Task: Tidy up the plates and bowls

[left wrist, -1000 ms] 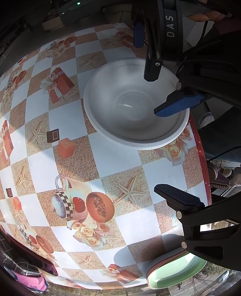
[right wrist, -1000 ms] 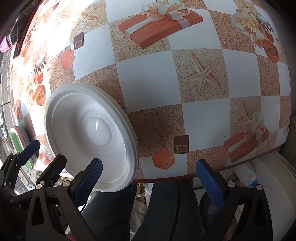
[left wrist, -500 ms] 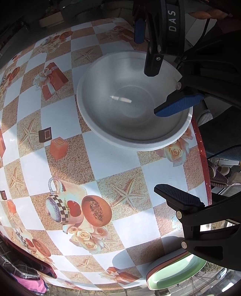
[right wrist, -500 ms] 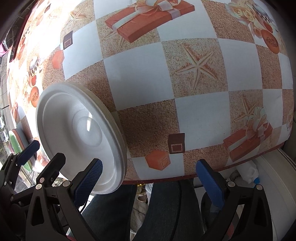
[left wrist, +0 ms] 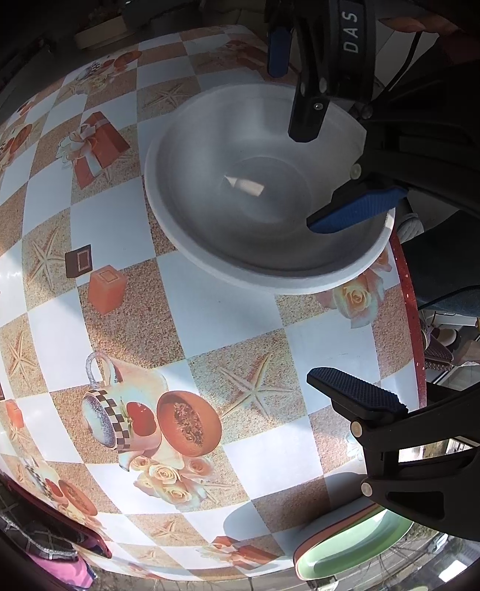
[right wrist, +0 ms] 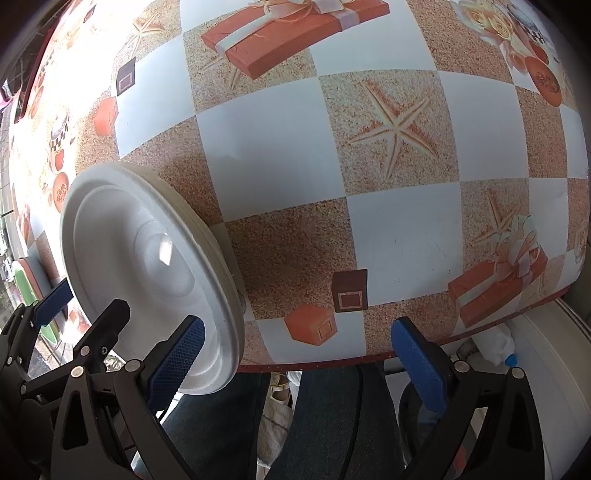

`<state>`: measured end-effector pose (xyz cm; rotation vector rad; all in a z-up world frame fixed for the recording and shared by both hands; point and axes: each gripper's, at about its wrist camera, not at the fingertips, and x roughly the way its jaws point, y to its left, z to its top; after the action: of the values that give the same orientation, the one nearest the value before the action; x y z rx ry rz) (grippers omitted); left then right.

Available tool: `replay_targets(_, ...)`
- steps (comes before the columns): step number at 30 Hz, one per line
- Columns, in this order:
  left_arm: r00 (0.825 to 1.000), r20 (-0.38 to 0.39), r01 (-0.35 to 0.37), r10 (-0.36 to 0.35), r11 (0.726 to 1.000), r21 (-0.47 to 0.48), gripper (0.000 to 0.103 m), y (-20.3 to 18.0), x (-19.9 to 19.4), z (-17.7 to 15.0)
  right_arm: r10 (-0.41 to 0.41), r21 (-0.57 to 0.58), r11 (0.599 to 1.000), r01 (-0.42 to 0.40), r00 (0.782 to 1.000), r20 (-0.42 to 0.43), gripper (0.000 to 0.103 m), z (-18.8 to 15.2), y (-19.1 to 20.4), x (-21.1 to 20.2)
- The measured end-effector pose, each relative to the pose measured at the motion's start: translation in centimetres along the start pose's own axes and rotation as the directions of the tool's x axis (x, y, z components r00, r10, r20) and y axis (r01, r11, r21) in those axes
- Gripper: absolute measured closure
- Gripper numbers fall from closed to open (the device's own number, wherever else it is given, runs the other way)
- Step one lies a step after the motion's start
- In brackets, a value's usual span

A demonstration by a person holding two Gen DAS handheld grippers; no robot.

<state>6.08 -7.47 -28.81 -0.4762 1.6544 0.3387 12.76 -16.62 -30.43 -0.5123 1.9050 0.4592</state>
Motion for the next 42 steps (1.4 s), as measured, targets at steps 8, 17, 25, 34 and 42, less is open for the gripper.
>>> replay_targets(8,1.000,-0.002,0.023,-0.023,1.000,-0.015,0.025,0.3,1.5,0.0,-0.048,-0.032,0.998,0.050,0.997,0.054,0.002,0.5,0.5,-0.4)
replay_targets(17,0.998,-0.014,0.058,-0.058,0.997,-0.050,0.023,1.2,3.6,0.3,-0.084,-0.082,0.992,0.091,0.992,0.091,0.002,0.6,1.3,0.6)
replay_targets(25,0.999,0.001,0.035,-0.034,0.999,-0.016,0.009,-0.2,5.0,1.1,-0.077,-0.105,0.991,0.088,0.991,0.108,0.001,0.6,2.3,1.5)
replay_targets(34,1.000,0.006,0.001,-0.001,1.000,0.028,0.000,-2.0,6.5,1.5,-0.065,-0.103,0.992,0.077,0.991,0.116,0.000,1.0,1.9,1.7)
replay_targets(42,1.000,0.000,0.000,0.000,1.000,0.024,0.000,-2.1,6.9,1.5,-0.064,-0.102,0.992,0.078,0.990,0.129,0.000,0.3,1.9,1.5)
